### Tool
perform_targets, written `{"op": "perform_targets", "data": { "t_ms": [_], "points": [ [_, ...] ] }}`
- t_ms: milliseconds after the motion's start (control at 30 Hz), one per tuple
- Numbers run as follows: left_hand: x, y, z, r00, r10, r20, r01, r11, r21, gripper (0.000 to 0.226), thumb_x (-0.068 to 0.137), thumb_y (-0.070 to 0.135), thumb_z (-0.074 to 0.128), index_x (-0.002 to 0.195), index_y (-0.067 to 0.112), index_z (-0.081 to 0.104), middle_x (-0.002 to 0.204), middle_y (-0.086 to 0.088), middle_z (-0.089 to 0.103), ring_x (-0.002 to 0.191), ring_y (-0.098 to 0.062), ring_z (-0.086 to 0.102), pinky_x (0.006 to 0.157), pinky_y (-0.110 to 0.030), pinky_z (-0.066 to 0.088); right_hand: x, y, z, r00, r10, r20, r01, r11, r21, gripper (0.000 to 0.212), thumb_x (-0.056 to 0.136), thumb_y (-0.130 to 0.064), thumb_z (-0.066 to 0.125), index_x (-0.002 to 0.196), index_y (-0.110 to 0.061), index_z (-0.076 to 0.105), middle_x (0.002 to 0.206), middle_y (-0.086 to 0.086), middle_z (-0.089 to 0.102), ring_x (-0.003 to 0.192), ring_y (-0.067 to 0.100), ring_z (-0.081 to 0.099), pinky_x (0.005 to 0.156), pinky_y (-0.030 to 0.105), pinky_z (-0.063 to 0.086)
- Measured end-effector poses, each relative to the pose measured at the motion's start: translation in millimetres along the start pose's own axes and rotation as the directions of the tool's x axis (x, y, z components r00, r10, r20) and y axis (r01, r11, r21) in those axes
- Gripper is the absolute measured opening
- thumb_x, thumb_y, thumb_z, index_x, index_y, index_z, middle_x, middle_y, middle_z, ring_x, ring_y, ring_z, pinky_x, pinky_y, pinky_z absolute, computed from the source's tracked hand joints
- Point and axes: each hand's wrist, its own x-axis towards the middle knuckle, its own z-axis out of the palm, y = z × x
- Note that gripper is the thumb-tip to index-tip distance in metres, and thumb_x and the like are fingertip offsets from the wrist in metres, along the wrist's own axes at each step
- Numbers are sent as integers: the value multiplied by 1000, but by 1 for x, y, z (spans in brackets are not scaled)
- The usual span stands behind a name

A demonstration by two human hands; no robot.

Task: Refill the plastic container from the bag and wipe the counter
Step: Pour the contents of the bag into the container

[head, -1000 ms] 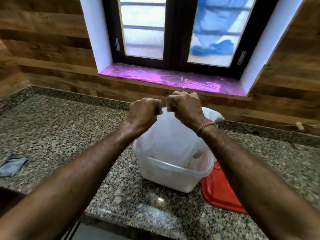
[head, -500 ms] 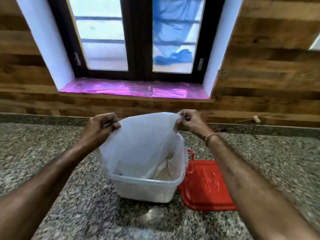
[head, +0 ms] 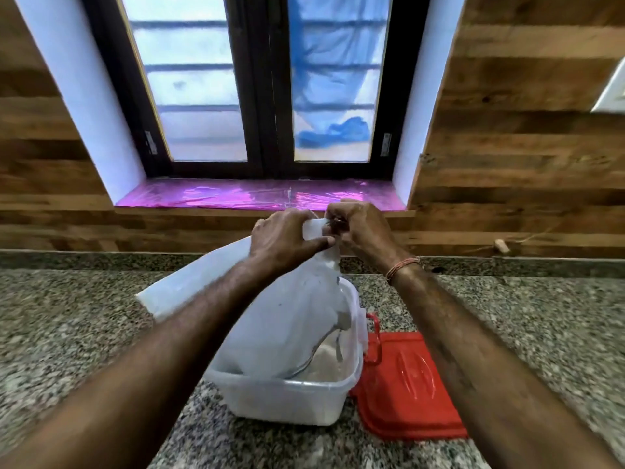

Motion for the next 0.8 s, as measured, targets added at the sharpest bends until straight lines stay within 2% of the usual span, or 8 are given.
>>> {"op": "perform_targets", "data": {
  "t_ms": [100,167,267,367,467,567,667,800],
  "points": [
    [8,5,11,999,-37,-6,37,999,-10,46,84,57,72,120,28,72,121,0,73,115,-25,65,87,-36,47,-7,8,11,996,87,-8,-85,984,156,17,77,-13,79,75,-17,63,69,-6,61,64,6,54,57,26,46],
    [9,5,19,998,-29,-56,28,999,-19,36,85,53,74,110,28,76,115,2,75,110,-25,67,84,-35,49,-19,14,15,978,207,31,-206,926,316,9,83,-13,76,87,-16,68,75,-4,65,66,3,55,59,22,49],
    [7,2,27,991,-58,-123,48,996,-82,26,83,49,76,97,27,77,102,2,77,102,-25,68,74,-31,43,-50,24,21,907,327,264,-420,669,613,23,90,-10,73,111,-3,66,81,-4,60,69,3,53,60,14,50],
    [7,-2,26,976,-131,-173,100,980,-173,24,81,46,78,94,26,78,99,1,77,99,-26,68,76,-33,46,-83,34,36,837,294,461,-537,601,592,18,91,-21,74,96,-4,70,81,0,65,76,10,55,65,22,47],
    [9,-5,27,957,-222,-188,166,947,-276,22,79,47,78,88,27,77,92,3,75,93,-22,68,74,-32,48,-98,34,49,813,337,475,-581,512,633,12,89,-8,75,78,-11,69,81,4,66,80,14,57,73,25,49],
    [11,-5,28,936,-305,-176,232,910,-344,23,78,51,76,82,28,75,80,7,71,83,-18,66,66,-29,44,-99,32,57,823,409,394,-567,561,603,20,84,-9,79,69,-16,69,72,-1,67,72,10,58,72,29,50],
    [13,-9,28,920,-365,-141,278,863,-423,21,77,49,77,79,28,75,80,7,72,82,-18,67,68,-33,53,-101,32,64,823,478,307,-567,658,496,17,77,-22,83,66,-15,71,67,-3,71,66,5,58,67,34,52],
    [13,-17,27,899,-436,-39,343,757,-557,16,75,45,75,72,29,73,74,0,72,79,-26,70,67,-42,58,-105,24,71,821,546,166,-568,753,332,18,70,-43,78,66,-31,66,74,-8,72,76,10,64,67,37,53]
  ]
}}
